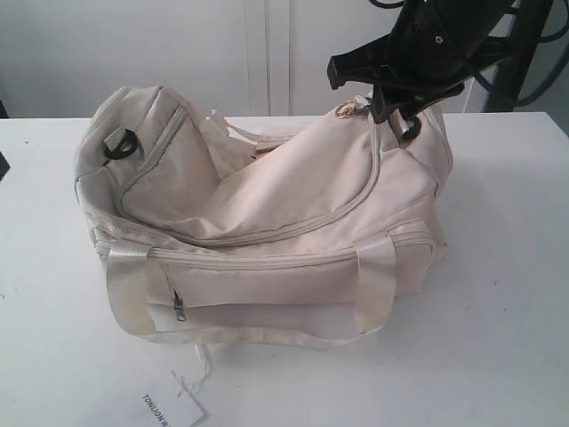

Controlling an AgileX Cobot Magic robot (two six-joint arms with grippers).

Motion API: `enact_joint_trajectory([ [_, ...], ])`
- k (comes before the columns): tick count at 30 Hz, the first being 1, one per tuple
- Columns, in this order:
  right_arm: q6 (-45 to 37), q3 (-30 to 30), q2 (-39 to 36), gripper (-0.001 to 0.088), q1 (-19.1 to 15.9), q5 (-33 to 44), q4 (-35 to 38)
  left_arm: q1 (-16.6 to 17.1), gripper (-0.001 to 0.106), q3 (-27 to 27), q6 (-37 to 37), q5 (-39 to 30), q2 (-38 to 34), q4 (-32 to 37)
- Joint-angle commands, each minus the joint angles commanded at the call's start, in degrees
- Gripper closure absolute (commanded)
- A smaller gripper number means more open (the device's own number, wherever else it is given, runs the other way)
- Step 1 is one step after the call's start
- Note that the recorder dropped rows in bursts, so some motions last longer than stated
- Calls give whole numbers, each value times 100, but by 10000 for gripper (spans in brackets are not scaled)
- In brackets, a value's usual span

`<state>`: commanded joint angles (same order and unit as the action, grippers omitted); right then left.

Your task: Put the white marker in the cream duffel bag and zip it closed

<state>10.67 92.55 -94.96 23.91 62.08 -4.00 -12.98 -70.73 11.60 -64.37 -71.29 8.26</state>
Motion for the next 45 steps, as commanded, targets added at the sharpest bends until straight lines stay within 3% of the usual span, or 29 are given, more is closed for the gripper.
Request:
enact_joint_trajectory([
  [2,-28,0,0,688,0,89,0,209,1053,0,-211,-23,0,-243],
  [4,-195,0,14,869,0,165,79,333,1053,0,-237,-31,0,-269],
  [8,-467,0,141,868,-31,397,148,491,1053,0,-251,-31,0,-287],
  [17,-467,0,638,868,-1094,788,695,491,1053,0,-74,245,0,-287],
  [21,-406,-117,977,868,-1206,788,569,491,1053,229,297,800,252,-302],
  [31,-143,-1507,2227,868,-1206,425,108,491,1053,1095,302,1361,1326,-116],
  [37,-2,-2326,2951,868,-1206,52,-173,491,1053,1373,302,1384,1787,-101],
  [45,10,-3571,3919,868,-1206,-452,-319,491,1053,1406,302,1360,1861,-7],
])
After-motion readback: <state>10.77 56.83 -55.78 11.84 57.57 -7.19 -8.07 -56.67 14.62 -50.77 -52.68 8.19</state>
